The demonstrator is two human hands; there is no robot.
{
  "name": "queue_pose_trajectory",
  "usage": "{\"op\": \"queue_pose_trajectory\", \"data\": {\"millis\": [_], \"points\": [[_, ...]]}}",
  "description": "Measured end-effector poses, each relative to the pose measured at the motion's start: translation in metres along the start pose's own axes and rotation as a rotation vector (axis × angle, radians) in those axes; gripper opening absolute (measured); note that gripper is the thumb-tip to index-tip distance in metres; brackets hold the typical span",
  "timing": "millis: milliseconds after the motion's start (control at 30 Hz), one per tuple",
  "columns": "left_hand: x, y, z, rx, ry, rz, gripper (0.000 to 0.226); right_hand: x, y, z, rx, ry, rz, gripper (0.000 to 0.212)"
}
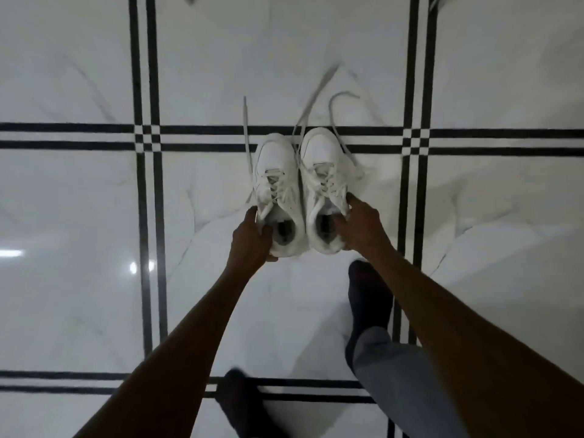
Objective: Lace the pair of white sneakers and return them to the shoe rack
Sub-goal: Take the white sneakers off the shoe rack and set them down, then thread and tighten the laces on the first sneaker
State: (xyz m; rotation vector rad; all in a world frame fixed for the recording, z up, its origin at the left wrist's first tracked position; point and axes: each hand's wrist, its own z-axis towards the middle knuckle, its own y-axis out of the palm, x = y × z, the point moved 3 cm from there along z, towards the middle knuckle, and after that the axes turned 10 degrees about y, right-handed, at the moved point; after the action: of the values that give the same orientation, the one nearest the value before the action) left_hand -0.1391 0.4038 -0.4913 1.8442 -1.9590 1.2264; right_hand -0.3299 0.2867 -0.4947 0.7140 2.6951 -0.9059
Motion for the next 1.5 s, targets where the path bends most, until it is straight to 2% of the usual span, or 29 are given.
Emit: {"op": "queue_pose_trajectory", "data": {"millis": [133,167,233,300,333,400,500,600,767,933,1067,1267,1333,1433,1500], "points": [[-0.014,0.008,-0.006,0.019,0.012,-0.05,0.049,0.011,0.008,-0.007,0.018,-0.013,0.024,0.047],[-0.014,0.007,-0.006,0.028,0.031,-0.035,0.049,0.008,0.007,-0.013,0.066,-0.026,0.03,0.052],[-0.013,0.003,-0.008,0.058,0.077,-0.01,0.053,-0.003,0.004,-0.031,0.268,-0.105,0.032,0.056],[-0.005,-0.002,-0.01,0.11,0.137,-0.042,0.06,-0.023,0.003,-0.049,0.453,-0.267,0.018,0.042],[0.0,-0.003,-0.009,0.134,0.165,-0.072,0.06,-0.035,0.005,-0.054,0.468,-0.343,0.005,0.031],[0.006,-0.006,-0.005,0.175,0.21,-0.137,0.051,-0.056,0.018,-0.05,0.361,-0.413,-0.034,0.015],[0.006,-0.01,0.003,0.257,0.276,-0.183,0.027,-0.072,0.044,-0.032,0.205,-0.348,-0.128,0.029],[0.0,-0.016,0.009,0.358,0.332,-0.108,0.003,-0.08,0.061,-0.024,0.212,-0.335,-0.208,0.035],[-0.011,-0.016,0.022,0.373,0.432,0.045,0.014,-0.075,0.068,-0.012,0.253,-0.315,-0.091,0.02],[-0.005,-0.022,0.031,0.459,0.497,0.132,0.021,-0.09,0.075,0.0,0.348,-0.387,-0.026,0.012],[0.006,-0.028,0.047,0.471,0.534,0.21,0.014,-0.109,0.067,0.009,0.392,-0.401,0.044,0.017],[0.013,-0.034,0.06,0.468,0.602,0.217,0.014,-0.118,0.06,0.017,0.409,-0.491,-0.02,0.016],[0.013,-0.034,0.063,0.473,0.607,0.215,0.004,-0.119,0.06,0.018,0.427,-0.47,-0.016,0.017],[0.012,-0.035,0.065,0.45,0.599,0.205,0.006,-0.12,0.059,0.018,0.406,-0.4,0.062,0.021],[0.009,-0.036,0.064,0.445,0.576,0.109,0.007,-0.123,0.054,0.017,0.356,-0.372,0.081,0.024]]}}
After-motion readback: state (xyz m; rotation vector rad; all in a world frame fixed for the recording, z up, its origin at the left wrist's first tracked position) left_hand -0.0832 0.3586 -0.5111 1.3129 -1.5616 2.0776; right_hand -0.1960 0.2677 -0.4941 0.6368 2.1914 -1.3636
